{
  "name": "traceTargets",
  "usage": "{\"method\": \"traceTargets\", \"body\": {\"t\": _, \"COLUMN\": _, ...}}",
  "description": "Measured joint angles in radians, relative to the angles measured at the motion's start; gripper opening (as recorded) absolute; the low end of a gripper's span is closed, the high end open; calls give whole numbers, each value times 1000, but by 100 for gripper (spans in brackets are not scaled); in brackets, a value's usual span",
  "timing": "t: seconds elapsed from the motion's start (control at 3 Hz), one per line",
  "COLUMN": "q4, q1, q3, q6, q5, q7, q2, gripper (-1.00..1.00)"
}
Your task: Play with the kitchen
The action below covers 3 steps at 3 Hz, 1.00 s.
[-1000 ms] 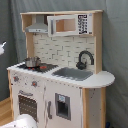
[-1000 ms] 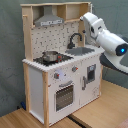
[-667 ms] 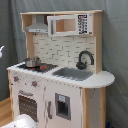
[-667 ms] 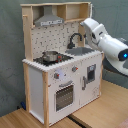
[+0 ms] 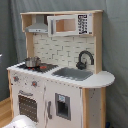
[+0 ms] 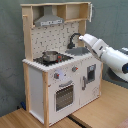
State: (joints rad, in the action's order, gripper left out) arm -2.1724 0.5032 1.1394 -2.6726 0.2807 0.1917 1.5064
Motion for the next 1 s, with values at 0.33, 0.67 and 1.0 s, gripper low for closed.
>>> {"method": "traceTargets", "body": {"t": 0.33, "q4": -30, "q1": -31, "q3": 38, "q6": -4, "q5": 2, "q7": 94, "q2": -7, "gripper": 100}}
{"method": "traceTargets", "body": {"t": 0.67, "q4": -56, "q1": -56, "q3": 76, "q6": -23, "q5": 2, "q7": 188, "q2": -12, "gripper": 100}}
{"method": "traceTargets", "body": {"t": 1.0, "q4": -116, "q1": -80, "q3": 113, "q6": -62, "q5": 2, "q7": 242, "q2": -24, "gripper": 100}}
